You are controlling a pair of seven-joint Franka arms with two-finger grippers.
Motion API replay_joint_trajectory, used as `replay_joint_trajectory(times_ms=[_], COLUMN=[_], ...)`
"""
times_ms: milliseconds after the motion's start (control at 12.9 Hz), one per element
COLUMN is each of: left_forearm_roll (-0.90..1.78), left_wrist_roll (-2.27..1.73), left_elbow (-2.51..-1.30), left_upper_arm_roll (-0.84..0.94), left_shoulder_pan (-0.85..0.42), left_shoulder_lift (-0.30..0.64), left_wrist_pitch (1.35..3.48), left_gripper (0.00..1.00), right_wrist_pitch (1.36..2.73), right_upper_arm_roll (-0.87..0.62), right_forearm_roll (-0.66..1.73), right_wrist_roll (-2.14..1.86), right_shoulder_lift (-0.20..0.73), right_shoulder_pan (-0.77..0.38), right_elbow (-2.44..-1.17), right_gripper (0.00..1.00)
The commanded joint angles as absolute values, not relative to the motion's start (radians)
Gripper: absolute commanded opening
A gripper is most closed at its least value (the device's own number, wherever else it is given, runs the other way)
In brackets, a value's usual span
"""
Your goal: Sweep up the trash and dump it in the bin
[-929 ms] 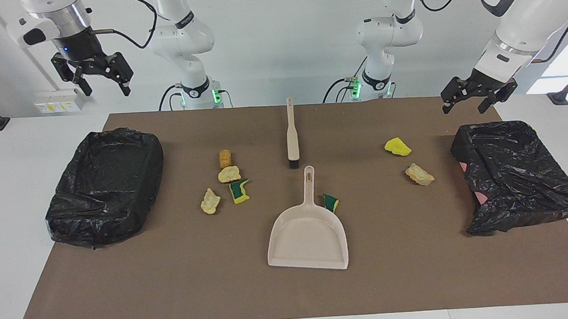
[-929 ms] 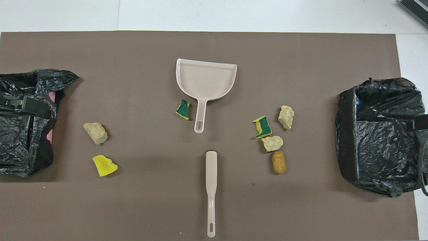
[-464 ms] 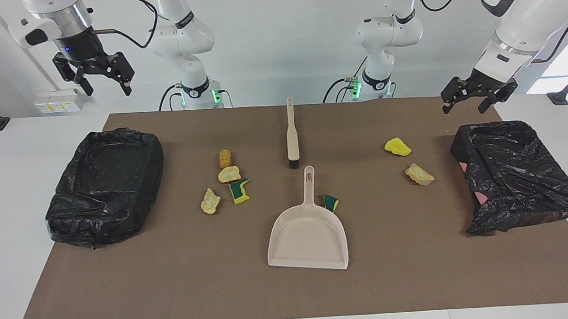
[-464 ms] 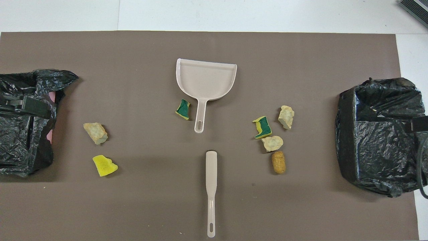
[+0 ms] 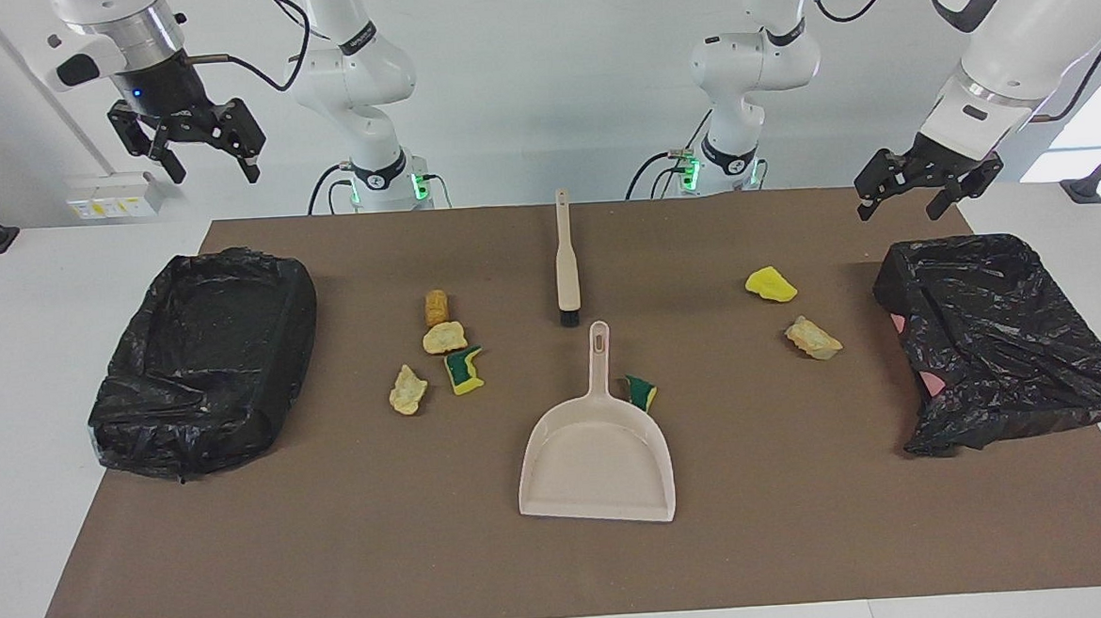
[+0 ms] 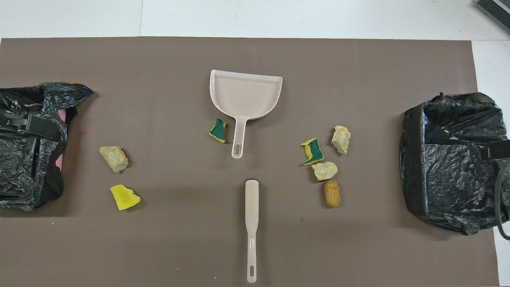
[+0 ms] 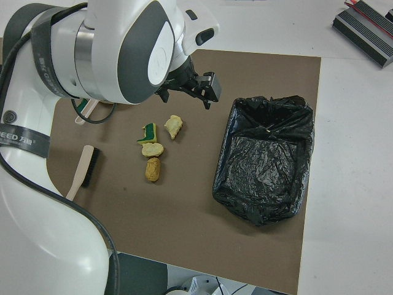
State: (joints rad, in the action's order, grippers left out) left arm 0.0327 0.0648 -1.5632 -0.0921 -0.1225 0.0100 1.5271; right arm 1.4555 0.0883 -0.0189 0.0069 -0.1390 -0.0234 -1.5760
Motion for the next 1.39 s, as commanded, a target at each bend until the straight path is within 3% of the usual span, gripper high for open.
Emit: replay_joint_trajectory(times_ms=[0,542,929,1315], left_forearm_roll=[0.018,0.023,0.041,0.051], left_wrist_roll=[0.057,0.063,0.064,0.011], left_elbow=[-1.572,-1.585,-1.731,-1.974], left_upper_arm_roll=[-0.089,-0.066,-0.061,-0.061], left_shoulder_pan=[-0.120,-0.156,-0.228,-0.377], left_shoulder_lift=[-0.006,-0.015,-0.093,-0.201], left_wrist_pitch=[1.522,1.511,1.586,1.748], left_gripper=[1.00,1.00,1.00,1.00], right_wrist_pitch=[1.459,1.459,1.463,1.465], right_upper_arm_roll=[0.078,0.078,0.080,0.080], right_forearm_roll=[-0.017,-0.014,-0.015,-0.015], right_wrist_roll=[0.008,0.009,0.008,0.008], right_shoulder_lift=[-0.163,-0.184,-0.215,-0.215], right_shoulder_pan=[-0.028,-0.025,-0.014,-0.014], right_elbow=[-1.601,-1.644,-1.695,-1.697], right_gripper=[1.00,1.00,1.00,1.00])
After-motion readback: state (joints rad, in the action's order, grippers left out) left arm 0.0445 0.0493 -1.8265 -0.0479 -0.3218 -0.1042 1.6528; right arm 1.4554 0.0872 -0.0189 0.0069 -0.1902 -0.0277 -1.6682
